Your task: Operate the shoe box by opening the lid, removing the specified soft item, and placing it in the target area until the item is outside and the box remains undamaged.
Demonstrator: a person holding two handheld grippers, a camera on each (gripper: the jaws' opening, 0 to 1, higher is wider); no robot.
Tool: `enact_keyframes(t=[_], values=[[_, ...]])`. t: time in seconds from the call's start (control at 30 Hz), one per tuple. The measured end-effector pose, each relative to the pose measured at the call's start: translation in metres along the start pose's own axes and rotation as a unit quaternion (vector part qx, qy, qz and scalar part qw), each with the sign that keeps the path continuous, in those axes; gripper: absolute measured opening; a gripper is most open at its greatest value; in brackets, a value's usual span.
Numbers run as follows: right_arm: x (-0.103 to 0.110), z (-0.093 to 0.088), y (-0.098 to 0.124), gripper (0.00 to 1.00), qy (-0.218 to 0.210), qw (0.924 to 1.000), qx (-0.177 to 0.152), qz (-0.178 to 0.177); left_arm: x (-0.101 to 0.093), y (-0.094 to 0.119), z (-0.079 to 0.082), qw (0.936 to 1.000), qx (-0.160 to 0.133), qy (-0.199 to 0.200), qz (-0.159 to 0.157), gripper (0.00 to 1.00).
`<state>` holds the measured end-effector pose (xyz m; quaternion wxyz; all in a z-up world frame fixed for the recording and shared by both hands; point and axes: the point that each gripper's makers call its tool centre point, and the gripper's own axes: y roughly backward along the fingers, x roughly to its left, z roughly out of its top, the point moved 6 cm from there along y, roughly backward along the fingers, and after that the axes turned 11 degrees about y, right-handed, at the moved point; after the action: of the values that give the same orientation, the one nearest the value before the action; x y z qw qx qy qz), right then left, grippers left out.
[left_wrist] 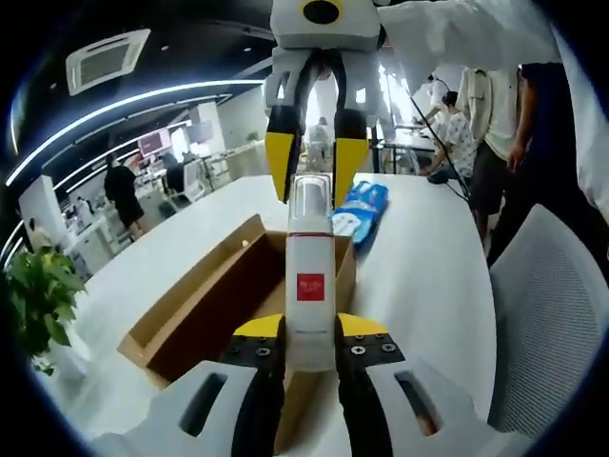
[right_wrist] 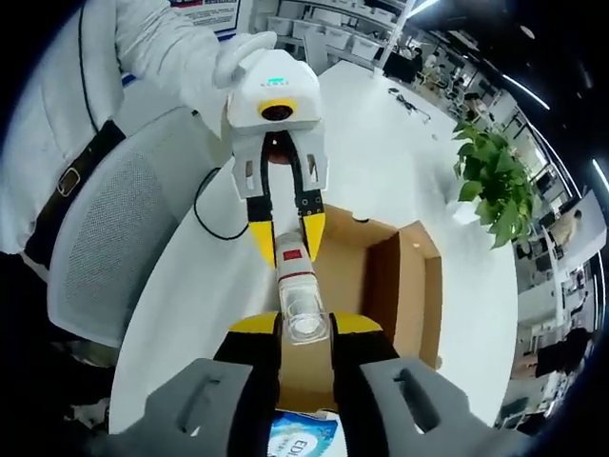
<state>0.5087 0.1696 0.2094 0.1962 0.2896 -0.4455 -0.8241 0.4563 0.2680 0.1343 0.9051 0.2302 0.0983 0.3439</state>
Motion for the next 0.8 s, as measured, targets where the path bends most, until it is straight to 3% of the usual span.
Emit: enact_keyframes(t=[0.7,0.8], values=[[0.001,0.036,-0.001,0.17,0.053,0.9984,0.011,0.016,-0.003,-0.009,-0.006,0.9999,0.004,0.006,0.008,0.18],[0.001,0.032,-0.002,0.17,0.054,0.9982,0.021,0.014,-0.002,-0.009,-0.007,0.9998,0.000,0.011,0.016,0.18]])
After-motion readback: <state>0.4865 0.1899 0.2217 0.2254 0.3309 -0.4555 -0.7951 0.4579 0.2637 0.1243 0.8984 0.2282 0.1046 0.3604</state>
